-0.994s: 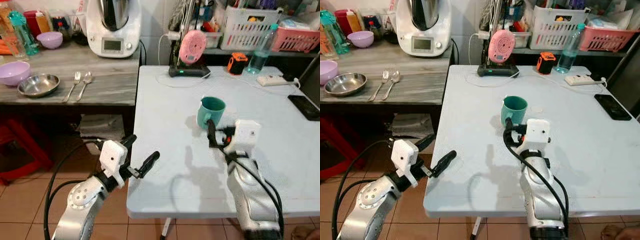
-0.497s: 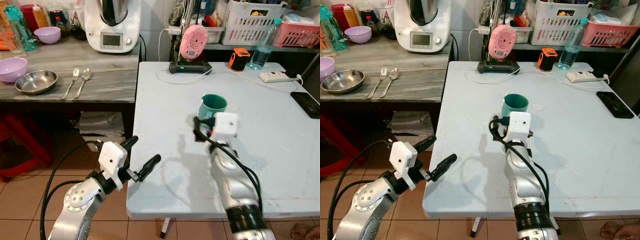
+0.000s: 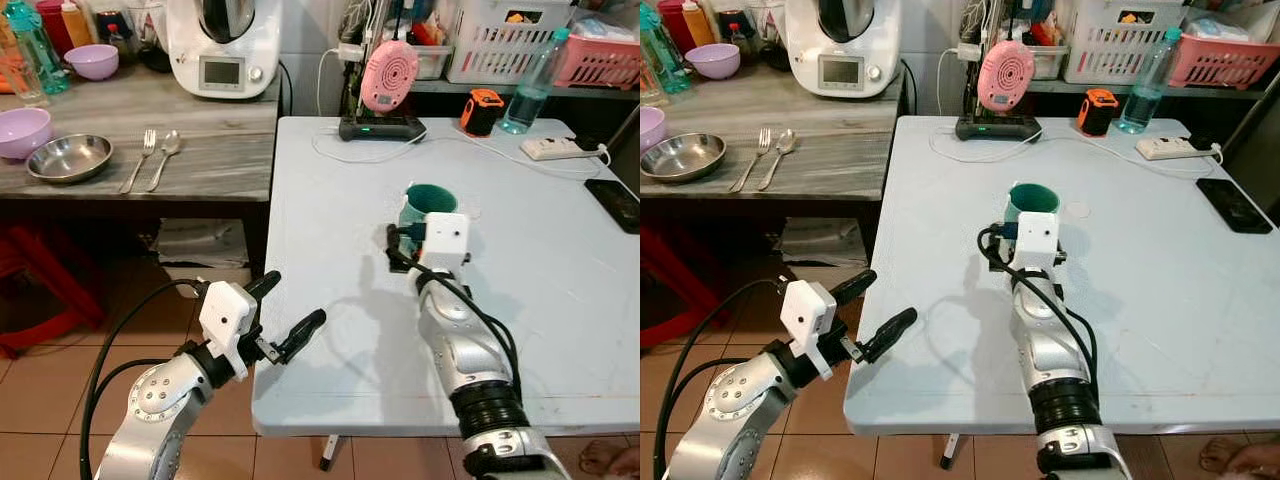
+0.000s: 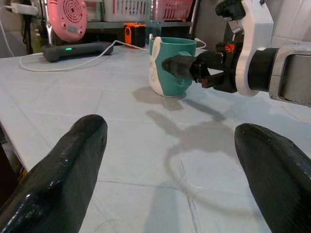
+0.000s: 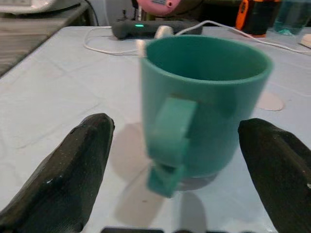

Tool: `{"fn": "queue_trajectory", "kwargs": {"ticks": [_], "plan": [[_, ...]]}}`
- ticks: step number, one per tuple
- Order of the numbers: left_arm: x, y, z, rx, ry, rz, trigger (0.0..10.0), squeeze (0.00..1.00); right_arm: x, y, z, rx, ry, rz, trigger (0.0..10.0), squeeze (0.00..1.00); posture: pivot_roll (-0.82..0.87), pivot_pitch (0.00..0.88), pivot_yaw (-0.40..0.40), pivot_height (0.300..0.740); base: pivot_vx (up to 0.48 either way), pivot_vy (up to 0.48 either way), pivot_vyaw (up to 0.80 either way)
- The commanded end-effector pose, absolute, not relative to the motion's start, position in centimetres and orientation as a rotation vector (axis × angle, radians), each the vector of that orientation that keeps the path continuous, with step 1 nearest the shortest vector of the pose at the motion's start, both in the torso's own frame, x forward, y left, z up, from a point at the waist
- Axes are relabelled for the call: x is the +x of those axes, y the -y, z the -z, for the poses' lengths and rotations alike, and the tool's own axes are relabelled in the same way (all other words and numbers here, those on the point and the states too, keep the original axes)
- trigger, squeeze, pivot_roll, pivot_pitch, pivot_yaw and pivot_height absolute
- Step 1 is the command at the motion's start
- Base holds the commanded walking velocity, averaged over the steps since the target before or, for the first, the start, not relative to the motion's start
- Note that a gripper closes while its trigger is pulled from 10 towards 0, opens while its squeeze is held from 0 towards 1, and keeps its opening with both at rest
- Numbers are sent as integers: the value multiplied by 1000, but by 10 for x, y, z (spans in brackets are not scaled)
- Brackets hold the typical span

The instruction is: Setting the table

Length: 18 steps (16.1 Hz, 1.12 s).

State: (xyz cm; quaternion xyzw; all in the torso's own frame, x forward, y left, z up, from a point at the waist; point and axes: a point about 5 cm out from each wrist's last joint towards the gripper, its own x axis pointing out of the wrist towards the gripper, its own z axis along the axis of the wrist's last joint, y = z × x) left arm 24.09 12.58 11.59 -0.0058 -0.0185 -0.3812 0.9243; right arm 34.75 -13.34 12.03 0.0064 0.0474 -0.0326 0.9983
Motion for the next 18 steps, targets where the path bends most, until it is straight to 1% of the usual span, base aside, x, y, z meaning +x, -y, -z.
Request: {"fn": "queue_trajectory", "kwargs": {"ticks": [1,5,18], "plan": [[238,-124,-119,-9,48,809,10000,0,350,136,-124,11,-78,72,118,0,-15,65,-41,740,0,0,0],[240,-123,-118,-16,49,823,10000,0,352,143,-124,5,-68,96,0,0,-11,62,-37,740,0,0,0],[241,-122,-119,-9,55,835,10000,0,353,146,-122,-3,-56,110,0,0,-2,52,-34,740,0,0,0]]}}
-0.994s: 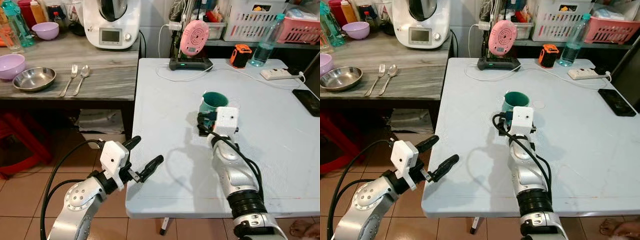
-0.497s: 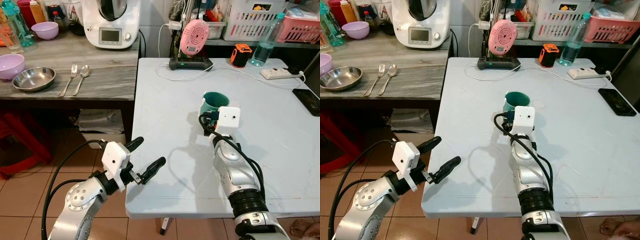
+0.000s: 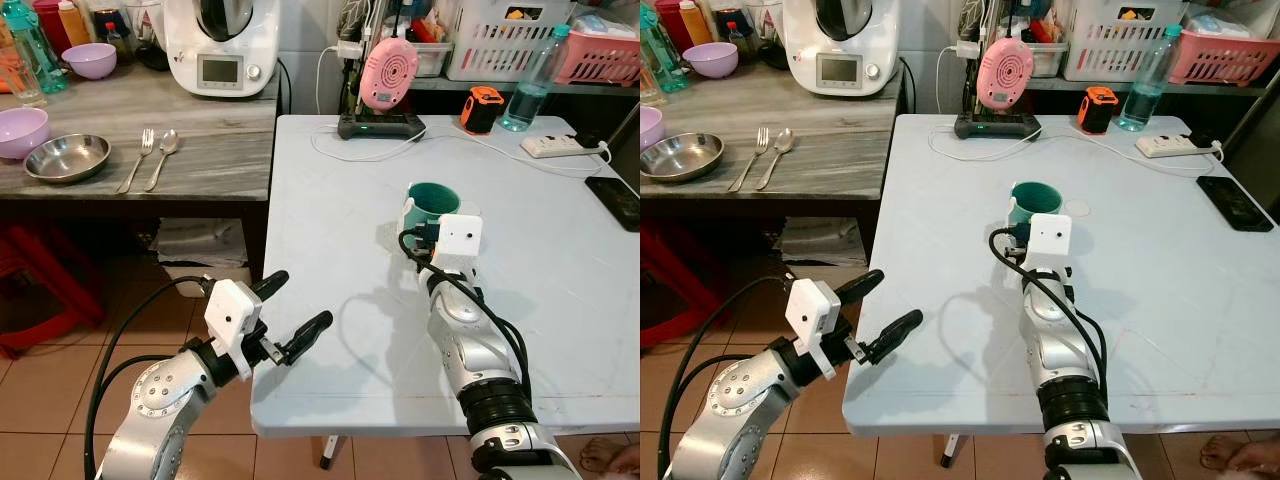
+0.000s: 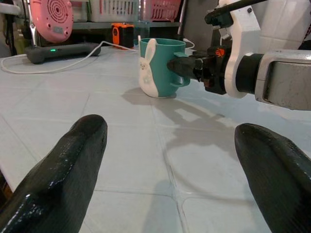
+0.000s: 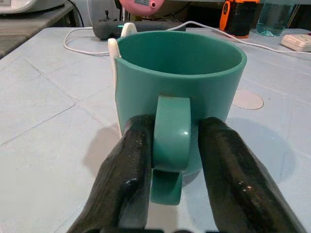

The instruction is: Setting the table

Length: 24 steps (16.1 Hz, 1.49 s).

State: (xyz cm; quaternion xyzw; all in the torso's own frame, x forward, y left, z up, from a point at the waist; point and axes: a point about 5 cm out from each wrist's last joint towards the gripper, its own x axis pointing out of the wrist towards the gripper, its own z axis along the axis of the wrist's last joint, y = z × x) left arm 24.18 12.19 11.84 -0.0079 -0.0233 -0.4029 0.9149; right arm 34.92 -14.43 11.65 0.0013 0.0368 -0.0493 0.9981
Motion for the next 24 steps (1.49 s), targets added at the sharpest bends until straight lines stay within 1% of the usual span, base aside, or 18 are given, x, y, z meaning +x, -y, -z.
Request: {"fn": "queue_trajectory", "kwargs": {"ticks": [1,11,13,15,16,17,19,22,24], "plan": [[241,-123,-118,-9,53,835,10000,0,353,146,-122,-2,-56,110,0,0,-2,52,-34,740,0,0,0],[245,-124,-115,-3,64,820,10000,0,352,150,-121,19,-55,124,0,0,6,29,-32,740,0,0,0],[256,-129,-123,27,99,688,10000,0,347,153,-128,25,-25,125,0,0,7,15,-33,740,0,0,0],[273,-140,-122,23,69,502,10000,0,338,158,-137,11,20,121,0,0,1,1,-36,740,0,0,0],[276,-142,-123,30,69,464,10000,0,335,160,-138,11,26,123,0,0,1,1,-36,740,0,0,0],[281,-146,-124,25,66,413,10000,0,328,164,-140,9,44,125,784,0,-4,0,-37,740,0,0,0],[284,-147,-124,-12,70,395,10000,0,319,166,-144,10,79,113,10000,0,-11,0,-39,740,0,0,0],[287,-143,-126,-15,84,398,10000,0,307,169,-146,13,89,111,10000,0,-20,0,-40,740,0,97,0],[290,-140,-127,-26,97,392,10000,0,305,170,-148,12,88,110,10000,0,-29,0,-44,740,0,369,-750]]}}
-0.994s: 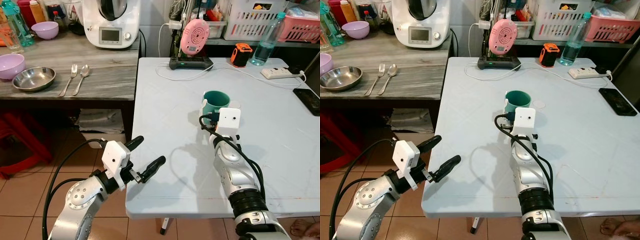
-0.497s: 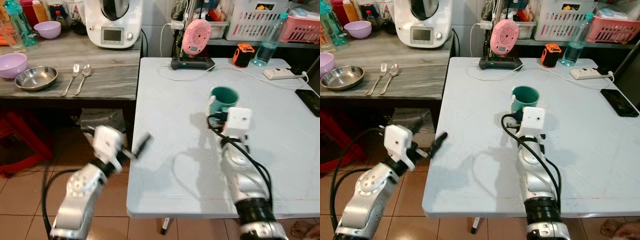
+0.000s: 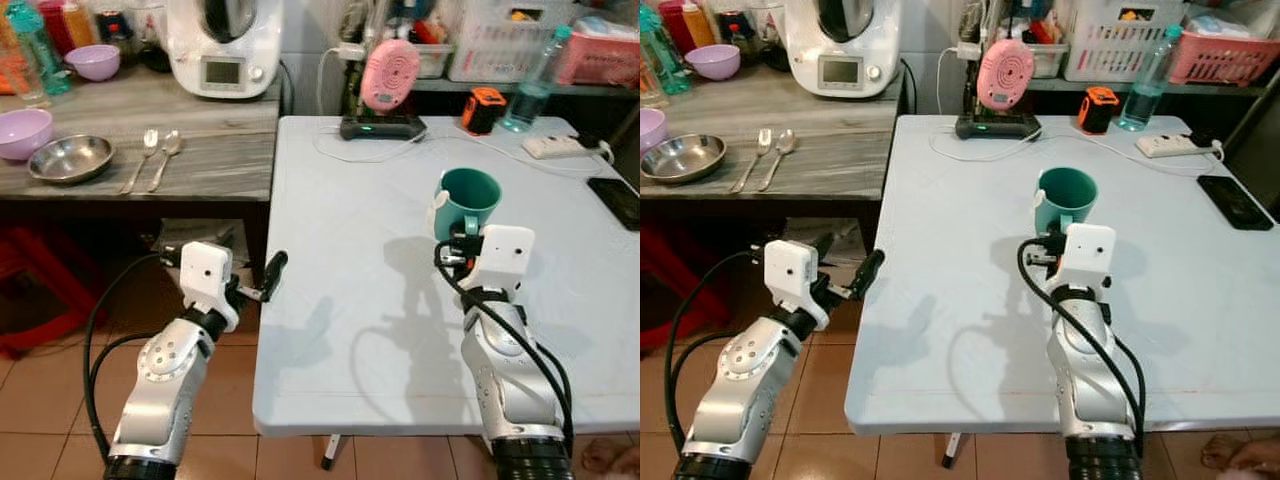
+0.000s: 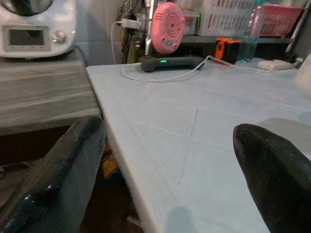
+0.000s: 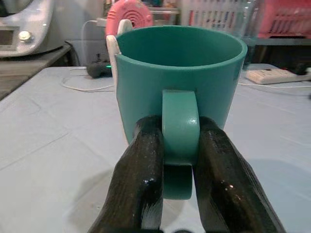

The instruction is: Setting the table

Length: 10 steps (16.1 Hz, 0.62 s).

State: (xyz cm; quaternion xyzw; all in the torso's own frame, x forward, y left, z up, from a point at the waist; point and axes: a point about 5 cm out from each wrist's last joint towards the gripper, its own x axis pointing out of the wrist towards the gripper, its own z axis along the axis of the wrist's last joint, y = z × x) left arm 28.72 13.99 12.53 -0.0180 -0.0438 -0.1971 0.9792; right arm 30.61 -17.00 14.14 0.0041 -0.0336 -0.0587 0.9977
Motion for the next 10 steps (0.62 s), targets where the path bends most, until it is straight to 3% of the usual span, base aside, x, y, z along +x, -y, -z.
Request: {"fn": "queue_trajectory", "kwargs": {"ticks": [1,6,10], "plan": [[290,-140,-128,-30,99,390,10000,0,305,170,-149,11,90,107,10000,0,-29,0,-44,740,0,431,-800],[293,-139,-128,-29,109,382,10000,0,305,167,-153,4,100,82,10000,0,-31,0,-51,740,0,449,-658],[294,-140,-130,-29,121,374,10000,0,305,161,-154,9,110,56,10000,0,-26,0,-54,740,0,469,0]]}}
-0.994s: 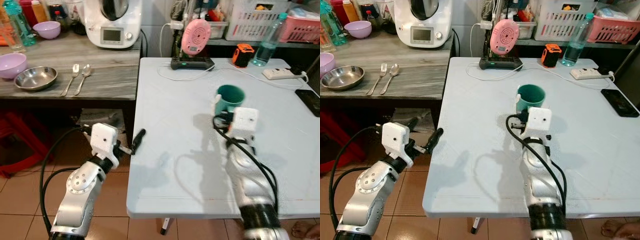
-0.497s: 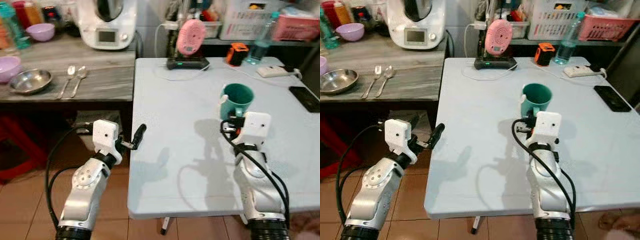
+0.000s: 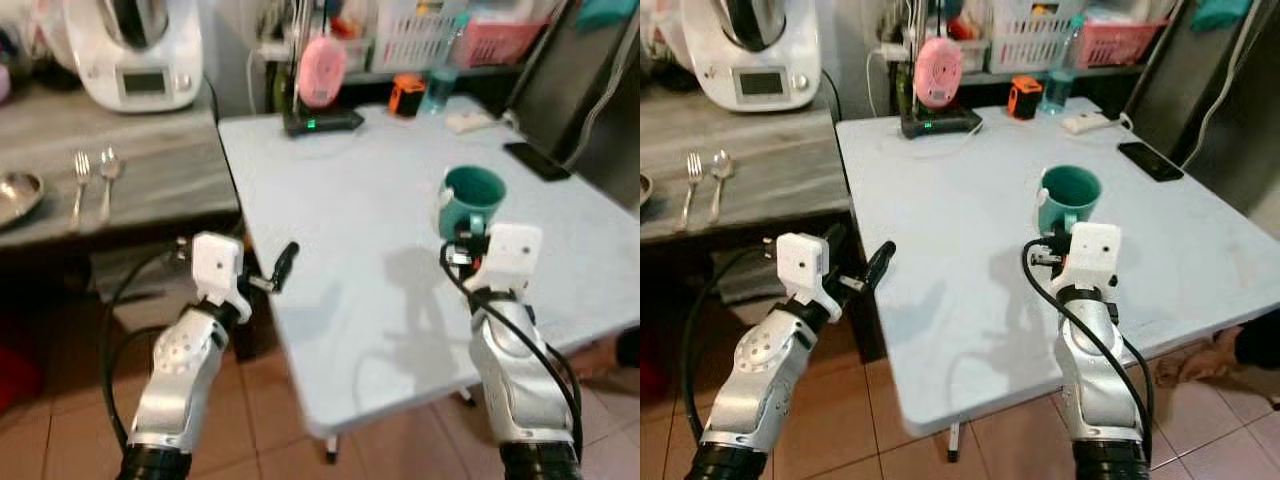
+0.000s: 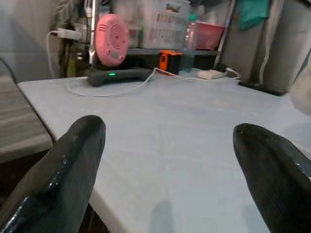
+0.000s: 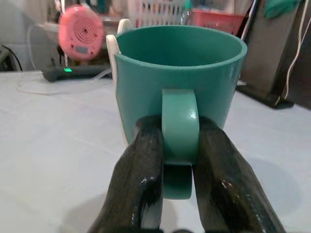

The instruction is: Setting the table

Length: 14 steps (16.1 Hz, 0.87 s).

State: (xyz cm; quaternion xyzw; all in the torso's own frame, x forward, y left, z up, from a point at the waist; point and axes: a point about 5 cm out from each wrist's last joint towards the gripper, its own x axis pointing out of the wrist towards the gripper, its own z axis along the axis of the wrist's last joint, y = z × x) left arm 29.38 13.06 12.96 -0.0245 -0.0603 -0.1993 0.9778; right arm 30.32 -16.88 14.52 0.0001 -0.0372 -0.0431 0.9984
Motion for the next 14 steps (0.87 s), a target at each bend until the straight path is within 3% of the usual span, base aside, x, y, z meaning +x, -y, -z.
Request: {"fn": "queue_trajectory", "kwargs": {"ticks": [1,4,14], "plan": [[295,-140,-129,-28,123,371,10000,0,305,161,-155,9,113,51,10000,0,-22,0,-55,740,0,472,0],[296,-141,-130,-27,129,368,10000,0,306,160,-156,3,120,43,10000,0,-21,0,-53,740,0,475,0],[298,-139,-131,-26,140,375,10000,0,303,160,-154,9,123,42,10000,0,-24,0,-43,740,0,476,484]]}}
